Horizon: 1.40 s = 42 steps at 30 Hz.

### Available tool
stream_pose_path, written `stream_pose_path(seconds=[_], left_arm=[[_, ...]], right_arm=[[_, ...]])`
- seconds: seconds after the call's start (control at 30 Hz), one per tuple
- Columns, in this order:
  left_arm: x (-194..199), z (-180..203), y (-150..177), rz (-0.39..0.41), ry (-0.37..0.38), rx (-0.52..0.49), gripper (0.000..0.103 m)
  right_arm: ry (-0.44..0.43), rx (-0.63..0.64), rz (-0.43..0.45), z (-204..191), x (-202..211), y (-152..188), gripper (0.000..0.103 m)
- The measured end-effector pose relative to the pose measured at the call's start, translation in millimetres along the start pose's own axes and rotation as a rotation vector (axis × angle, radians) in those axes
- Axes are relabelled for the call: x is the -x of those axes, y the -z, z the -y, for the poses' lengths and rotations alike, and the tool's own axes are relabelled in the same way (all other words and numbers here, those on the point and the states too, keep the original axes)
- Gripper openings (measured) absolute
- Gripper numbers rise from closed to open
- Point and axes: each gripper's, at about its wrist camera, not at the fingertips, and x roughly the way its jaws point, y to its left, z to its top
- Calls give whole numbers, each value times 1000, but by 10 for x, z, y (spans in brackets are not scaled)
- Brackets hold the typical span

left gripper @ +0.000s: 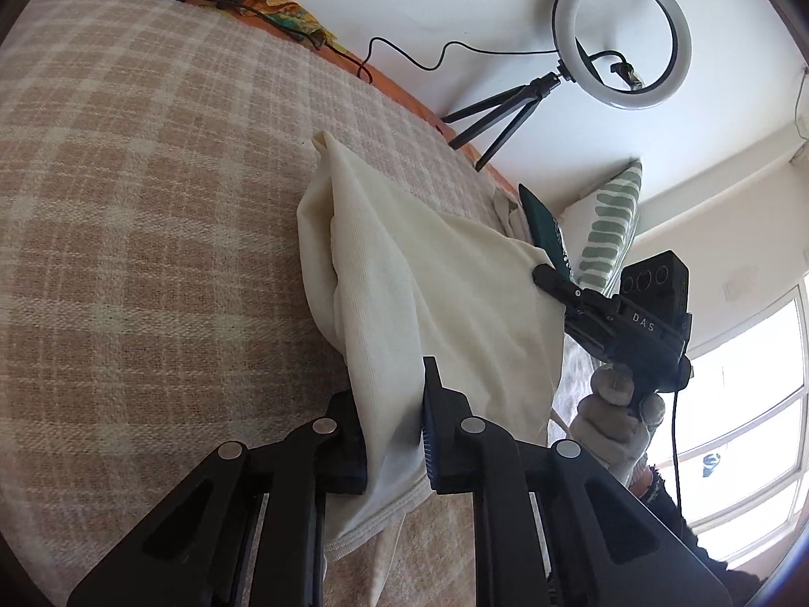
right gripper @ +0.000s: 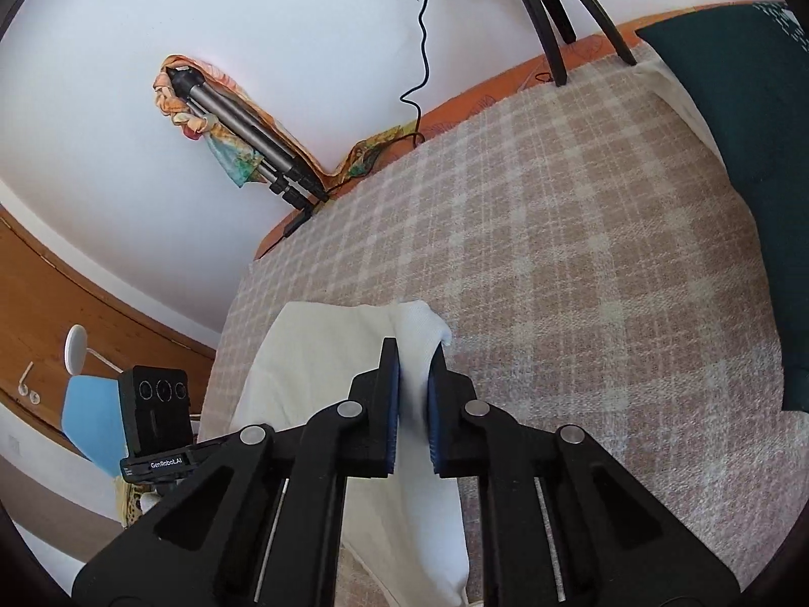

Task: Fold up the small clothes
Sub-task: 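Grasp the folded camisole with both tools and lift it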

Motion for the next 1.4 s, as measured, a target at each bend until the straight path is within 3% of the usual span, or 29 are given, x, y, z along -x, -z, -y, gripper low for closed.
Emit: stream_pose_path(seconds=[0.2, 0.53, 0.73, 1.03, 1.2, 1.4], left_arm=[[64, 291, 25, 26, 17, -59, 13], [-192, 1138, -96, 31, 71, -202, 13], [-588, 1655, -234, 16, 96, -282, 13], [-1327, 2305, -494, 8, 119, -368, 13], [-1775, 2580, -595, 11, 105, -418, 13], [-2214, 2619, -674, 6, 65, -410, 13]], right_arm=[[26, 33, 70, -136, 335, -42, 10], [65, 12, 219, 117, 1218, -184, 10], [112, -6, 294, 431, 1710, -376, 10], [250, 15, 367, 934, 2287, -862, 10], [320, 16, 388, 1271, 2391, -1144, 10], [380, 47, 378, 1578, 2265, -1428, 10]])
